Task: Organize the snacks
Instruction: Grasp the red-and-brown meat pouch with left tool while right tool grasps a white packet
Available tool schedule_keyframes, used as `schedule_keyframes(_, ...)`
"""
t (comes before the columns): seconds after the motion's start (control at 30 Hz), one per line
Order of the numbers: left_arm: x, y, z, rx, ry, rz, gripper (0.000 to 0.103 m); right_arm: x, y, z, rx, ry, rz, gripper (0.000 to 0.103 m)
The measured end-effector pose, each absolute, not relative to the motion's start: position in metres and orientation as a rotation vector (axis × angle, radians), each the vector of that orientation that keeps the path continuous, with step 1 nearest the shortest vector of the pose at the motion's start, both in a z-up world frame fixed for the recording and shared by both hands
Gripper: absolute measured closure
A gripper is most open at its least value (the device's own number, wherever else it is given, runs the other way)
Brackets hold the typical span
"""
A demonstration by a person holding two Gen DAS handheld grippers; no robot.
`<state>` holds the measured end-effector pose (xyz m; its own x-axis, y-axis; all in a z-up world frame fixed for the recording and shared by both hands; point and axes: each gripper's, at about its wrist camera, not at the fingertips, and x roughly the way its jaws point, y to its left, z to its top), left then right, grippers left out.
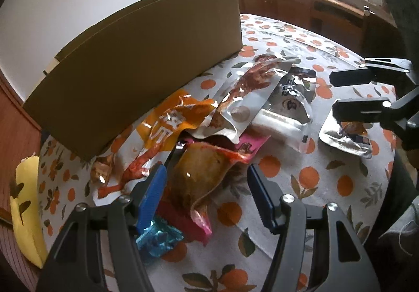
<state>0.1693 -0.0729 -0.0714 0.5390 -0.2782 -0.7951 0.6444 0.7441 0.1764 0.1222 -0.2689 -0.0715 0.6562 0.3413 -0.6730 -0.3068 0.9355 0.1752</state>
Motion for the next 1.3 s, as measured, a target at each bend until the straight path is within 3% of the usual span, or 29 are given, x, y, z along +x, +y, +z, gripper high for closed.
schedule_keyframes(0.2, 0.182, -0.075, -0.08, 0.519, 0.863, -0.568, 0.04, 0.131, -0.27, -0.07, 0.042, 0.781, 0.358, 0.038)
schedule_keyframes(0.27, 0.181, -0.073, -0.08, 0.491, 0.864, -0.582, 0.059, 0.134, -0.27, -0.068, 0.033, 0.781, 0.358, 0.038)
schedule_keyframes(0.37, 0.178, -0.069, -0.08, 0.461, 0.868, -0.58, 0.065, 0.139, -0.27, -0.065, 0.015, 0.781, 0.358, 0.038)
schedule_keyframes(0.8, 0.149, -0.039, -0.07, 0.194, 0.828, -0.583, 0.065, 0.181, -0.275, -0.073, 0.126, 0.882, 0.346, 0.038)
schedule_keyframes(1.3, 0.154, -0.046, -0.072, 0.176, 0.834, -0.598, 0.065, 0.227, -0.294, -0.086, 0.292, 0.931, 0.277, 0.038)
